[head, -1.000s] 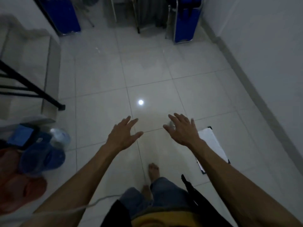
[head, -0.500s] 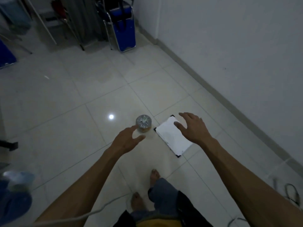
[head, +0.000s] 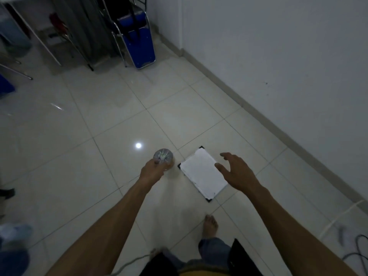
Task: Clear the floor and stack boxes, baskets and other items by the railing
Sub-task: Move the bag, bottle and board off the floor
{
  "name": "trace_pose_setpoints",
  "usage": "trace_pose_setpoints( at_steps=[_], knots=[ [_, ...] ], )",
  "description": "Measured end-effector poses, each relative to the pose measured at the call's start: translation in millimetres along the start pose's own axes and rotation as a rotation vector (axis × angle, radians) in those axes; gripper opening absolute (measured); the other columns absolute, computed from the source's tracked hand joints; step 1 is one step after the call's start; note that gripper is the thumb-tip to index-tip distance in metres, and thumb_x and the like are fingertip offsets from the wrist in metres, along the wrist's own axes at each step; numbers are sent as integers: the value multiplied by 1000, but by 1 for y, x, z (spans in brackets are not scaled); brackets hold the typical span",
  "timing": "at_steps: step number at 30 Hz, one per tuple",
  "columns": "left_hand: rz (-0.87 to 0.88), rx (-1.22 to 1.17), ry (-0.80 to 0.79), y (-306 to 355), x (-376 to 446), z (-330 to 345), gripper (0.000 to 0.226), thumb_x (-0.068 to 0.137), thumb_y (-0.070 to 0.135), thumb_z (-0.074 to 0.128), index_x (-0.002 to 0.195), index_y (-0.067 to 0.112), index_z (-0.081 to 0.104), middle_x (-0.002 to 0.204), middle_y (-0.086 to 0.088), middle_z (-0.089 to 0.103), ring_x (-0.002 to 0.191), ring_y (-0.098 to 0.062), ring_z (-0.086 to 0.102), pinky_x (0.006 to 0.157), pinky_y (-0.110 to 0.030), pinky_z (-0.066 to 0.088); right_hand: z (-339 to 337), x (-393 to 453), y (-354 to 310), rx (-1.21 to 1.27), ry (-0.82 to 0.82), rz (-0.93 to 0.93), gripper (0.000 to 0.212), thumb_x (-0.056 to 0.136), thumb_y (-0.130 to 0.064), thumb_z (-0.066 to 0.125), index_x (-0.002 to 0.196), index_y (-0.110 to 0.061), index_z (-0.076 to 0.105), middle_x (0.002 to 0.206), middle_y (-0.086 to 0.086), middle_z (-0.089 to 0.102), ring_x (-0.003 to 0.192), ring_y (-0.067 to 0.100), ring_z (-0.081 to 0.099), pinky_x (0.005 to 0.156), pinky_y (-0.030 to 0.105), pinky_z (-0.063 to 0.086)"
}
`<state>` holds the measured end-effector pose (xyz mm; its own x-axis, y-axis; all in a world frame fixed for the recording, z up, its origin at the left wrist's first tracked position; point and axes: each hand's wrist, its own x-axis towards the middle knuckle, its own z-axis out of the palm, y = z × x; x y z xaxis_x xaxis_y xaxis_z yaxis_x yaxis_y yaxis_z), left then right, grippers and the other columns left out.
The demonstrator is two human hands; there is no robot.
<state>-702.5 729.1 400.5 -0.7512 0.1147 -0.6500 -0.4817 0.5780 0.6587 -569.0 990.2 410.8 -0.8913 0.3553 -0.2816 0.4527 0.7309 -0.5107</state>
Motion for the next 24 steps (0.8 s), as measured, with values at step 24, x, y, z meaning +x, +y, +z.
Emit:
trace_pose_setpoints(
  at_steps=[24],
  knots=[
    [-392,-213,51,-85,413,66,19,97,24,61,108,8,56,98,-15,66,83,-24,69,85,-45,60,269,323,22,104,-175,-63,37,99,-38,55,127,-15,56,115,4,62,107,21,54,82,32,44]
  ],
)
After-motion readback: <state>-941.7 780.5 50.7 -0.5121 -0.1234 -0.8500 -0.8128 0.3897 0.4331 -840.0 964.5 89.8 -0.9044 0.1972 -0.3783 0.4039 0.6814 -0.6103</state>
